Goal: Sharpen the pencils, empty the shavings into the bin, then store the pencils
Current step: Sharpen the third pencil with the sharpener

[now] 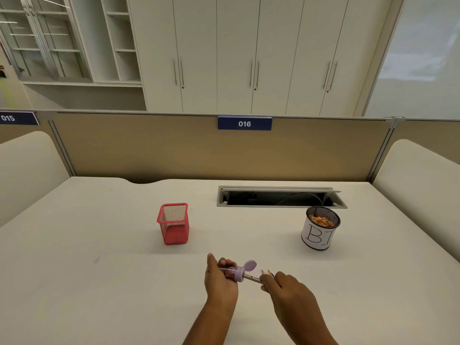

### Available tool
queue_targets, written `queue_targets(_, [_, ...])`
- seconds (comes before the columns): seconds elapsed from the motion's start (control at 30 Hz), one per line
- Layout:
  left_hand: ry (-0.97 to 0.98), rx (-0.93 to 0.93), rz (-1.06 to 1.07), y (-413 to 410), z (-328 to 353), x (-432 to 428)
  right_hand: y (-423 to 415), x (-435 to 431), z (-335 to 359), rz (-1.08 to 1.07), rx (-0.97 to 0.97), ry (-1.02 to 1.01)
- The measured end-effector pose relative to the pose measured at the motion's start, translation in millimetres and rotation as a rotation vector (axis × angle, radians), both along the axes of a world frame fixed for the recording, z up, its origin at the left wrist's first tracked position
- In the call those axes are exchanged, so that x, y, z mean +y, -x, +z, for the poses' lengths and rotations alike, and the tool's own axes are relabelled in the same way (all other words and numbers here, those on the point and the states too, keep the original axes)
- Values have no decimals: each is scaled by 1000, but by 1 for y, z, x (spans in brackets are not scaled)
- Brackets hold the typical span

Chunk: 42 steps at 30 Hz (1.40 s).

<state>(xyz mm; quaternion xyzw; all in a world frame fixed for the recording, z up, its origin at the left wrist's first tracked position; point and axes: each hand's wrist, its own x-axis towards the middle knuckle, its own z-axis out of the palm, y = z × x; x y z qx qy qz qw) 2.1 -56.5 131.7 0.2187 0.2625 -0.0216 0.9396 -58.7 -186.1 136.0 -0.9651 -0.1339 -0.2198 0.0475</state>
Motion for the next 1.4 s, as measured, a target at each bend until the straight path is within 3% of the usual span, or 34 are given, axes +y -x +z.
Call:
queue_targets(0.1, [-61,-36,-39,-1,0,-4,3,-2,-9,-5,-135,-43])
queue_targets(0.23, [-161,-84,-57,-4,-3,-10,7,-4,-6,-11,158,-157])
queue_targets(0.37, [-238,-112,-87,-4,3,-16,-1,-6,-9,-74,590,-784])
queue_targets(0.47, [-243,-126,-137,-6,6,-14,3,-2,9,-106,810,-1170])
queue_targets(0.57, [-207,-137,-170,-6,6,-11,4,-10,17,-222,1258,-1574])
queue_targets(0.63, [-145,-167,-183,-5,5,-10,-1,-11,20,-182,1525,-1742])
queue_targets(0.7, [-113,-180,-189,-6,5,-8,-2,-9,25,-109,1585,-1867])
queue_targets(0.77, [-110,-160,-175,-8,6,-5,-3,-6,27,-194,1507,-1829])
queue_targets(0.8, [-106,-146,-161,-9,6,-4,-2,-2,30,-225,1405,-1716])
queue_targets(0.97, [-94,-102,-77,-11,8,-2,-3,5,24,-76,696,-1009])
queue_targets(1.07, [-84,-114,-51,-12,9,-3,-2,2,9,23,283,-438])
queue_targets(1.2, [-110,-127,-52,-13,11,-7,-6,5,-1,57,17,-107])
queue_targets(1.27, [-156,-141,-66,-15,12,-9,-5,6,2,38,86,-144])
queue_targets(1.4, [-201,-180,-90,-12,18,-11,-9,10,13,-96,545,-775])
